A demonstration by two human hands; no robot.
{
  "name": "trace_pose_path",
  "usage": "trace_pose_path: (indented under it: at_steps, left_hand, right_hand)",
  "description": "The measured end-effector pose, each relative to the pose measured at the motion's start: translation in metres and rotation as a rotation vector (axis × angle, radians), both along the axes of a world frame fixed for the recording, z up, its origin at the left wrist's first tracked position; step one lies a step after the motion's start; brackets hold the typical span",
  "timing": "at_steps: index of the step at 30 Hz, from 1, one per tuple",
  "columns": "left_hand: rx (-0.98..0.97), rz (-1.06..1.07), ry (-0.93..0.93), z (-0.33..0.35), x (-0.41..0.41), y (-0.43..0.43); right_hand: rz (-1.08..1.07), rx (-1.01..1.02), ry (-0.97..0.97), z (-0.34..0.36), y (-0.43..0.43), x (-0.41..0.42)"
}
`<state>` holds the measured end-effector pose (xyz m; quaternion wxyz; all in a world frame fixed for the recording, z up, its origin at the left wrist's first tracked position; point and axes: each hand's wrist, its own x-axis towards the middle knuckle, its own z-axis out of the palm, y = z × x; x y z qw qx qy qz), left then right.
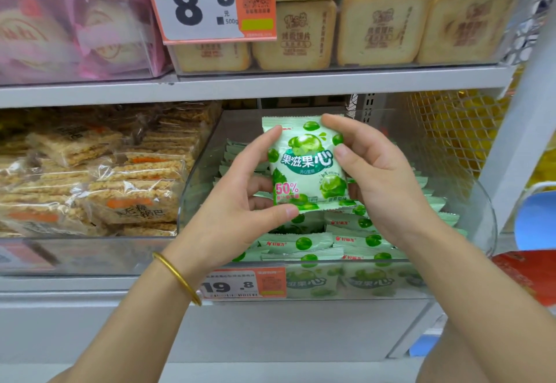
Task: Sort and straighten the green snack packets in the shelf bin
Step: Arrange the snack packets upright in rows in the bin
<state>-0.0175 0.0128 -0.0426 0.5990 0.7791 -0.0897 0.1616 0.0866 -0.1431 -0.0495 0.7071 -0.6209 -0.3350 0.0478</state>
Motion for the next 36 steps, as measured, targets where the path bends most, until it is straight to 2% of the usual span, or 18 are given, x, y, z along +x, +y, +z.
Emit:
trace_pose_path:
  at_steps: [4,9,12,15,18,22,26,29,32,36]
  left_hand:
    - [0.059,0.061,-0.01,-0.002,0.001,0.001]
    - [0.504,0.407,-0.195,-0.003,-0.001,0.002]
    - [0.683,0.443,-0.279,-0.006,-0.001,-0.003]
    - [0.834,0.453,-0.283,-0.01,0.0,-0.005]
    - [0.911,0.553,-0.312,-0.011,0.002,-0.003]
    - [0.799,0.572,-0.33,-0.007,0.002,-0.002]
    - [0.31,0.478,-0.206,0.002,-0.001,-0.006]
    - [0.036,0.351,-0.105,0.007,-0.004,-0.008]
    - [-0.03,0.314,-0.059,0.007,-0.004,-0.009]
    - [-0.001,0.272,-0.011,0.005,-0.003,-0.009]
  right_hand:
    - [-0.025,-0.008,-0.011,0.001,-0.001,-0.002]
    - [-0.104,-0.034,0.03,0.004,-0.001,-0.006]
    - [-0.09,-0.003,0.09,0.006,0.001,-0.01]
    - [-0.059,0.024,0.161,0.007,0.002,-0.011]
    - [0.033,0.074,0.24,0.009,0.002,-0.012]
    - [0.055,0.055,0.241,0.01,0.003,-0.013]
    - [-0.129,-0.105,0.079,0.007,0.0,-0.006]
    - [-0.024,-0.107,0.106,0.008,-0.001,-0.008]
    - [0.042,-0.055,0.179,0.01,0.0,-0.012]
    - [0.0,-0.052,0.176,0.008,-0.001,-0.011]
